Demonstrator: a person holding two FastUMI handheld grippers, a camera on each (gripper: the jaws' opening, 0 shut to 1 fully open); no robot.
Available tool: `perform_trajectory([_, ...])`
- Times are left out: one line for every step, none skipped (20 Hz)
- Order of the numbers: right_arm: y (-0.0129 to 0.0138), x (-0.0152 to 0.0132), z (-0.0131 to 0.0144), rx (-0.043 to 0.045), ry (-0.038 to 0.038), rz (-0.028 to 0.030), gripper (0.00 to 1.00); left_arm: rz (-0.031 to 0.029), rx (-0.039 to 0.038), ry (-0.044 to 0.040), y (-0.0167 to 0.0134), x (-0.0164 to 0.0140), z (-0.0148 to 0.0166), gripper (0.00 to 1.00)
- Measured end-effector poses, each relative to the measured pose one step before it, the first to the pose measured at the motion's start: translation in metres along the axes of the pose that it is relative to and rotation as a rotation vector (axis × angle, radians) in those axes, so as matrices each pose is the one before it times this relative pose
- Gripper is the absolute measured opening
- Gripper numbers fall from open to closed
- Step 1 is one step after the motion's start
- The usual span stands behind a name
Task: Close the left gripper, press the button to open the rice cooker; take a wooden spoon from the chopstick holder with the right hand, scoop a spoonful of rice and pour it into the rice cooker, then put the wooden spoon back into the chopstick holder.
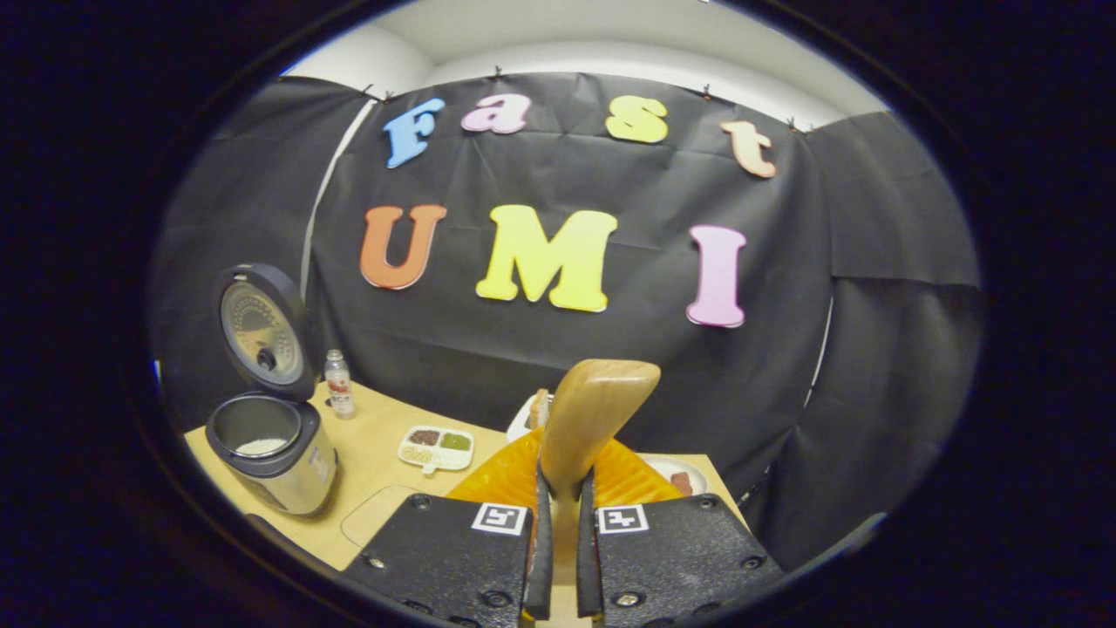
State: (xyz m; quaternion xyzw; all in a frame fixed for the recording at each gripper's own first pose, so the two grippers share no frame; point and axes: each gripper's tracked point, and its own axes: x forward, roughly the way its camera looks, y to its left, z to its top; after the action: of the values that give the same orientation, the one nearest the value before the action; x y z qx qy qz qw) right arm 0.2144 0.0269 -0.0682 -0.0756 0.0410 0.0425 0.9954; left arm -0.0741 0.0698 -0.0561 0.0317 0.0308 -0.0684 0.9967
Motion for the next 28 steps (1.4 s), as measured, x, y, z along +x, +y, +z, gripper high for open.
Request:
perform_trajectory([-0.01208,0.00289,-0.00654,0.01513,0.00358,-0.01527,0.16,-0.00091,-0.00097,0.00014,-0.00216,0.00139,-0.00008,0.95])
perform_trajectory([-0.01101,0.00289,-0.00618,0.01126,0.00506,-0.01443,0.16,0.00124,-0.0027,0.00047,-0.00124,0.00194,-0.00022,0.95])
perform_trajectory([-0.00932,0.00458,-0.00625,0.0109,0.00607,-0.01364,0.17,0.00228,-0.00241,-0.00033,-0.00088,0.00235,-0.00072,0.95])
perform_trajectory([-0.00784,0.0051,-0.00619,0.00833,0.00454,-0.01151,0.17,0.0031,-0.00195,-0.00215,-0.00015,0.00189,0.0001,0.95])
perform_trajectory([-0.00743,0.00438,-0.00686,0.0164,0.00141,-0.01297,0.17,0.00375,-0.00149,-0.00404,-0.00092,0.00202,0.00129,0.95])
perform_trajectory([-0.00709,0.00548,-0.00567,0.02037,-0.00089,-0.01354,0.17,0.00495,-0.00152,-0.00277,0.00076,0.00133,0.0003,0.95])
perform_trajectory([-0.00459,0.00436,-0.00648,0.0242,0.0005,-0.00938,0.17,0.00535,-0.00153,-0.0016,0.00205,0.00297,-0.00078,0.95])
perform_trajectory([-0.0054,0.00503,-0.0067,0.01751,-0.00365,-0.00557,0.17,0.0057,-0.0012,-0.00465,0.00052,0.0027,0.0009,0.95])
perform_trajectory([-0.00603,0.00536,-0.00771,0.01672,-0.00272,-0.00622,0.17,0.00355,-0.00039,0.00076,0.00042,0.00431,-0.00038,0.95])
perform_trajectory([-0.00479,0.00473,-0.00804,0.01343,0.00596,-0.00468,0.17,0.00394,-0.00016,0.00466,0.00155,0.00329,-0.0025,0.95])
perform_trajectory([-0.00556,0.00446,-0.00769,0.01156,0.00794,-0.01168,0.18,0.00442,0.00111,0.00787,0.00139,0.00366,-0.00202,0.95])
perform_trajectory([-0.006,0.00402,-0.00491,0.02162,0.00203,-0.00797,0.18,0.00548,0.00165,0.00374,0.00257,0.00281,-0.00142,0.95])
perform_trajectory([-0.00389,0.00235,-0.00453,0.01803,0.00316,-0.00553,0.18,0.0066,0.00331,-0.0032,0.00351,0.002,-0.00024,0.95])
perform_trajectory([-0.00075,0.00283,-0.00394,0.02081,0.0023,0.01129,0.18,0.0095,0.00245,-0.00716,0.0032,0.00287,0.00174,0.95])
perform_trajectory([0.00036,0.00116,-0.0051,0.02199,0.0053,0.01529,0.2,0.01048,-0.00111,-0.00633,0.0045,0.00303,0.00041,0.95])
perform_trajectory([0.00087,0.00287,-0.0043,0.02342,0.00752,0.01609,0.21,0.00809,-0.00485,-0.00284,0.00175,0.00251,0.00094,0.95])
perform_trajectory([0.00119,0.00281,-0.00539,0.0202,0.00767,0.01943,0.21,0.00451,-0.00773,0.00311,0.00179,0.00219,-0.0007,0.95])
perform_trajectory([0.00059,0.00278,-0.00609,0.02075,0.01381,0.01271,0.23,0.00183,-0.00558,0.00282,0.0011,0.00224,-0.00051,0.95])
perform_trajectory([-0.00023,0.00269,-0.00559,0.01705,0.01088,0.00872,0.25,0.00265,-0.00341,0.00074,0.00248,0.00227,0.00036,0.95])
perform_trajectory([-0.00207,0.00154,-0.00374,0.01641,0.007,0.00092,0.27,0.00566,0.00018,0.00114,0.0027,0.0015,0.00031,0.95])
perform_trajectory([-0.00358,0.00145,-0.0029,0.00985,0.00722,-0.00785,0.3,0.00706,0.00128,0.00044,0.00287,0.00191,0.00058,0.95])
perform_trajectory([-0.00205,0.00161,0.00257,0.00004,-0.01071,-0.00592,0.33,0.00631,-0.00055,-0.00521,0.00302,0.00276,0.00165,0.95])
perform_trajectory([-0.00656,-0.0008,0.00494,-0.01703,-0.01924,-0.02647,0.42,0.00243,0.00047,-0.00348,0.00184,0.00229,0.00233,0.95])
perform_trajectory([-0.00529,-0.00639,0.00538,-0.02686,-0.01589,-0.02459,0.45,-0.00347,0.00268,-0.00007,0.00195,0.00421,0.00087,0.95])
perform_trajectory([-0.00157,-0.00166,0.00642,-0.02942,-0.01639,-0.01221,0.65,-0.00103,-0.0004,0.00334,0.00304,0.00279,0.00075,0.95])
perform_trajectory([-0.00178,-0.0046,0.00767,-0.02319,-0.01665,-0.01638,0.85,0.00114,-0.00111,0.00527,0.00335,0.00442,0.00096,0.95])
perform_trajectory([-0.00311,-0.00513,0.00943,-0.02243,-0.02026,-0.01956,0.98,0.00395,0.00097,0.00271,0.00541,0.00539,0.00181,0.95])
perform_trajectory([-0.00371,-0.00521,0.00937,-0.02078,-0.02064,-0.02535,0.98,0.00856,0.00355,-0.00322,0.00503,0.00468,0.00317,0.95])
